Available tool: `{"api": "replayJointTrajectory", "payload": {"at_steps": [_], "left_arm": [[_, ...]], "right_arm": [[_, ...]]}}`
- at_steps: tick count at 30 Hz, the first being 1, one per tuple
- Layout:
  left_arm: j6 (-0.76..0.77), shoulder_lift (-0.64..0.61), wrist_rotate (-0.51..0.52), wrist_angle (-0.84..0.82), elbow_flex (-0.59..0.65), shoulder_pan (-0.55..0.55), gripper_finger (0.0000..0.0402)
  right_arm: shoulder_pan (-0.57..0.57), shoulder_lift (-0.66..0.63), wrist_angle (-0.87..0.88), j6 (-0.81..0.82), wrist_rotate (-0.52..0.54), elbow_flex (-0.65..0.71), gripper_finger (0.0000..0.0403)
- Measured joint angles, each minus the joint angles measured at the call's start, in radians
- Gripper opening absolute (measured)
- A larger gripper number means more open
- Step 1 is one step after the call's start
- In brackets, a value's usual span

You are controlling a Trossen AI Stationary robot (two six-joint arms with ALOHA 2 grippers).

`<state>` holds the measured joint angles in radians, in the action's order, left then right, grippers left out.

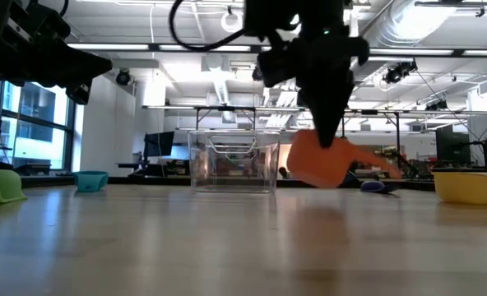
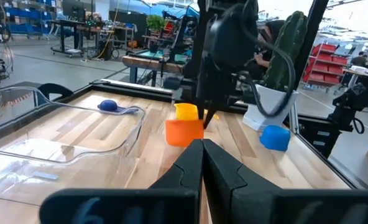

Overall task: Nest measuring cups in basket
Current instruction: Adjust the orange measuring cup, then move the blue measuring cup to the bottom center of the table

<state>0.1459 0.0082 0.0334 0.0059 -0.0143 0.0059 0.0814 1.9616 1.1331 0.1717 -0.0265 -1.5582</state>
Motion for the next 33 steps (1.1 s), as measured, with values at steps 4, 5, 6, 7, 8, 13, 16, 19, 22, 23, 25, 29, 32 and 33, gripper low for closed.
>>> {"api": "replayJointTrajectory", "payload": {"at_steps": [4,5,6,7,8,13,16,19,22,23,25,29,32,33], "left_arm": [[0.000,0.000,0.000,0.000,0.000,0.000,0.0001],[0.000,0.000,0.000,0.000,0.000,0.000,0.0001],[0.000,0.000,0.000,0.000,0.000,0.000,0.0001],[0.000,0.000,0.000,0.000,0.000,0.000,0.0001],[0.000,0.000,0.000,0.000,0.000,0.000,0.0001],[0.000,0.000,0.000,0.000,0.000,0.000,0.0001],[0.000,0.000,0.000,0.000,0.000,0.000,0.0001],[0.000,0.000,0.000,0.000,0.000,0.000,0.0001],[0.000,0.000,0.000,0.000,0.000,0.000,0.0001],[0.000,0.000,0.000,0.000,0.000,0.000,0.0001],[0.000,0.000,0.000,0.000,0.000,0.000,0.0001],[0.000,0.000,0.000,0.000,0.000,0.000,0.0001],[0.000,0.000,0.000,0.000,0.000,0.000,0.0001],[0.000,0.000,0.000,0.000,0.000,0.000,0.0001]], "right_arm": [[0.000,0.053,-0.001,-0.023,-0.002,-0.050,0.0004],[0.000,0.057,-0.004,-0.023,-0.002,-0.055,0.0004],[-0.001,0.060,-0.004,-0.023,-0.004,-0.058,0.0004],[-0.001,0.061,-0.007,-0.023,-0.006,-0.058,0.0004],[-0.002,0.061,-0.006,-0.023,-0.007,-0.058,0.0005],[-0.003,0.062,0.008,-0.027,-0.034,-0.058,0.0008],[-0.003,0.062,0.003,-0.026,-0.056,-0.058,0.0032],[-0.003,0.062,-0.003,-0.033,-0.056,-0.058,0.0078],[-0.003,0.061,-0.002,-0.041,-0.062,-0.058,0.0126],[-0.003,0.059,-0.001,-0.041,-0.071,-0.058,0.0141],[-0.009,0.046,-0.001,-0.041,-0.088,-0.058,0.0166],[-0.026,-0.004,0.002,-0.041,-0.102,-0.058,0.0200],[-0.040,-0.055,0.007,-0.042,-0.103,-0.057,0.0209],[-0.043,-0.075,0.005,-0.042,-0.104,-0.053,0.0211]]}}
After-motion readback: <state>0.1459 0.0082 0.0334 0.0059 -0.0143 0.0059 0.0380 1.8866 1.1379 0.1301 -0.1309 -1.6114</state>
